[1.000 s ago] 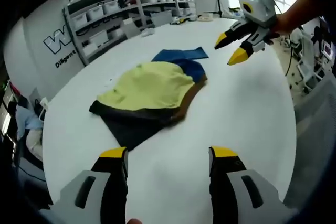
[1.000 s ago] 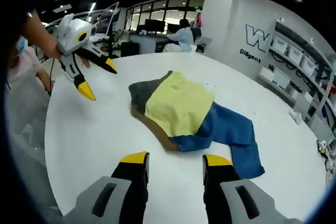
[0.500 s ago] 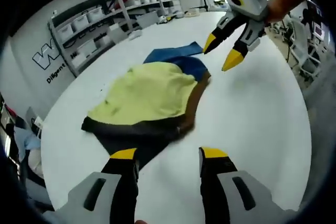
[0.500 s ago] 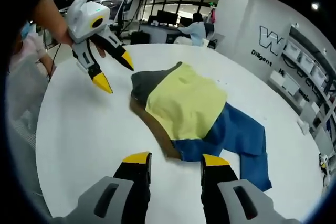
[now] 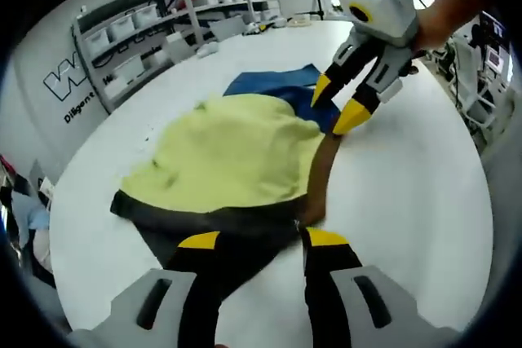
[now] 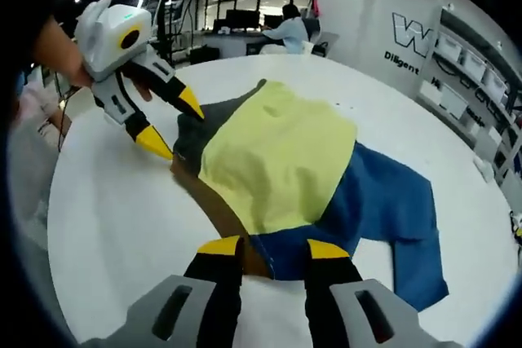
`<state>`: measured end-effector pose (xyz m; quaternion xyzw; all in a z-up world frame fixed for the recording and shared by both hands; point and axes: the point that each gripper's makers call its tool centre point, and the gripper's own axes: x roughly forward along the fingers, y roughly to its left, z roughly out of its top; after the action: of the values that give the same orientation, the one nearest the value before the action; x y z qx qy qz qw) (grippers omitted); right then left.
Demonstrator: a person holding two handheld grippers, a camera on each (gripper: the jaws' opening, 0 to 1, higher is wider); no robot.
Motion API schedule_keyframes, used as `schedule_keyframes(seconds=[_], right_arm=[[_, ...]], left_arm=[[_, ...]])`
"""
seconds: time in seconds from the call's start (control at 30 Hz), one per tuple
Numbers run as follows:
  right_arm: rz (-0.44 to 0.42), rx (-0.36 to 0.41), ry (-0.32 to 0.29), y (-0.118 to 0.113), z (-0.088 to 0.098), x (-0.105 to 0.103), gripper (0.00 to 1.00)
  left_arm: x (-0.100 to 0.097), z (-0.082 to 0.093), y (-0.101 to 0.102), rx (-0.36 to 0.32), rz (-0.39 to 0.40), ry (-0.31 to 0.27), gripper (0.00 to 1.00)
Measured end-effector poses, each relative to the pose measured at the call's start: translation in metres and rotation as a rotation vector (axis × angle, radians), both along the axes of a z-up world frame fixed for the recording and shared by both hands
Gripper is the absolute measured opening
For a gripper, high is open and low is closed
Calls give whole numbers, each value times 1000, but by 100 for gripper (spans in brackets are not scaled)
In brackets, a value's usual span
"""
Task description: Fold the garment on the visible template until the final outline fits inside the template.
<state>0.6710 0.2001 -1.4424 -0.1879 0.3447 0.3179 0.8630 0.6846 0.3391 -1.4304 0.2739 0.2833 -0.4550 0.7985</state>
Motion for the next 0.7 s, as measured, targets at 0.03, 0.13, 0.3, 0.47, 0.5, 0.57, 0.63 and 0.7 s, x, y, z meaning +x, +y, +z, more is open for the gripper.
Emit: schedule_keyframes(seconds=[0.03, 0.13, 0.3, 0.47, 0.5, 0.57, 0.63, 0.7], right_arm=[[0, -3, 6, 0, -2, 0, 18], [-8, 11, 20, 0, -3, -2, 14], [-48, 46, 50, 1, -4, -5, 11], [-35, 42, 78, 5, -4, -16, 1], [-38, 46, 84, 5, -4, -18, 0], [-53, 63, 107, 6, -4, -23, 0], [-61, 74, 125, 7, -4, -29, 0], [-52, 80, 139, 10, -4, -37, 0]], left_arm=[[-1, -4, -1, 2, 1, 19, 35], [-1, -10, 0, 11, 3, 32, 33], [2, -9, 2, -2, 46, 52, 19], [-2, -11, 7, -28, 127, 111, 5], [-3, -10, 8, -21, 117, 102, 4], [-9, -11, 8, -11, 100, 99, 3], [-13, -12, 9, -26, 130, 134, 1], [-17, -11, 10, -32, 137, 147, 1]])
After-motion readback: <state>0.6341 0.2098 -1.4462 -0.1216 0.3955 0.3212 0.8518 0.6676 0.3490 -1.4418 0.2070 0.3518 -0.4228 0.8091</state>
